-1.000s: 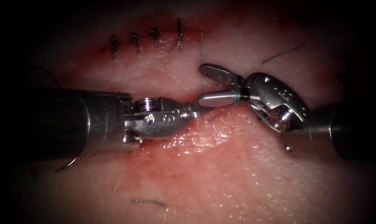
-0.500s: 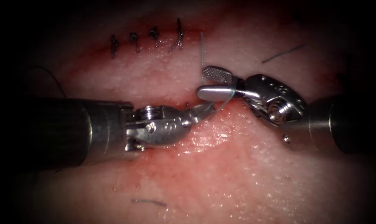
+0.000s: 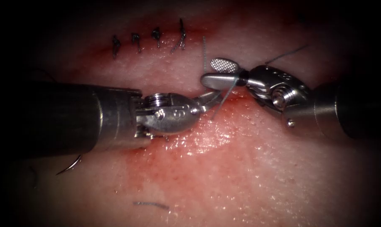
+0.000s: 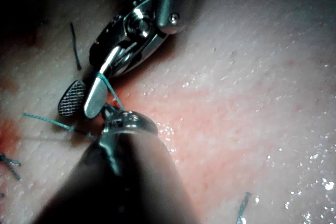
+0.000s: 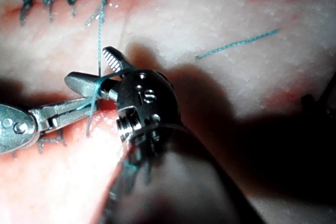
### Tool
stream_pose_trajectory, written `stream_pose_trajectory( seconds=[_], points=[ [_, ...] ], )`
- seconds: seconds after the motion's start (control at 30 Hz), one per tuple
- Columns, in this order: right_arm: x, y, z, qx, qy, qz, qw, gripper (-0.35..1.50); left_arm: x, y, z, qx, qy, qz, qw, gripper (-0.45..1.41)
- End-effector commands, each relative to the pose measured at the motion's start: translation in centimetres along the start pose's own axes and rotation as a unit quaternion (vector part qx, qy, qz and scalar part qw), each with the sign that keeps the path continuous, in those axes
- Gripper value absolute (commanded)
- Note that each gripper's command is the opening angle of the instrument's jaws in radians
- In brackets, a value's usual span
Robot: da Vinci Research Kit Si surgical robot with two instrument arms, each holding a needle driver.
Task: Wound Closure
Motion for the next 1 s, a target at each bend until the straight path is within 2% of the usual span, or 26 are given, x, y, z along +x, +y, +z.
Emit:
stream_pose_trajectory(
  seconds=[0.03, 0.27, 0.47, 0.53, 0.57, 0.6, 0.63, 0.7, 0.77, 0.9, 1.0],
  points=[
    [-0.10, -0.03, 0.11, 0.001, -0.006, 0.005, 1.000, 0.99, -0.01, 0.04, 0.08, -0.001, 0.000, 0.000, 1.000, -0.45],
    [-0.16, 0.05, 0.20, -0.012, -0.019, 0.019, 1.000, 1.01, -0.02, -0.07, 0.15, -0.002, -0.006, -0.001, 1.000, -0.45],
    [-0.21, 0.01, 0.30, -0.006, -0.022, 0.022, 0.999, 0.99, -0.05, -0.10, 0.16, -0.002, -0.006, 0.000, 1.000, -0.45],
    [-0.22, -0.03, 0.33, -0.006, -0.022, 0.022, 0.999, 0.88, -0.05, -0.09, 0.16, -0.003, -0.007, 0.001, 1.000, -0.45],
    [-0.23, -0.05, 0.35, -0.007, -0.021, 0.023, 0.999, 0.69, -0.06, -0.09, 0.16, -0.003, -0.007, 0.001, 1.000, -0.45],
    [-0.25, -0.07, 0.36, -0.011, -0.026, 0.023, 0.999, 0.04, -0.06, -0.09, 0.15, -0.003, -0.007, 0.001, 1.000, -0.45],
    [-0.27, -0.09, 0.35, -0.017, -0.034, 0.022, 0.999, -0.35, -0.07, -0.08, 0.14, -0.003, -0.007, 0.002, 1.000, -0.45],
    [-0.30, -0.12, 0.31, -0.032, -0.041, 0.021, 0.998, -0.35, -0.09, -0.08, 0.11, -0.005, -0.005, 0.003, 1.000, -0.45],
    [-0.29, -0.15, 0.28, -0.020, -0.021, 0.022, 0.999, -0.35, -0.13, -0.08, 0.06, -0.009, -0.004, 0.006, 1.000, -0.45],
    [-0.27, -0.31, 0.15, -0.001, 0.008, -0.039, 0.999, -0.35, -0.21, -0.08, -0.06, -0.017, -0.005, 0.011, 1.000, -0.45],
    [-0.28, -0.44, 0.07, 0.001, 0.012, -0.078, 0.997, -0.35, -0.28, -0.10, -0.15, -0.023, -0.011, 0.016, 1.000, -0.45]
  ],
)
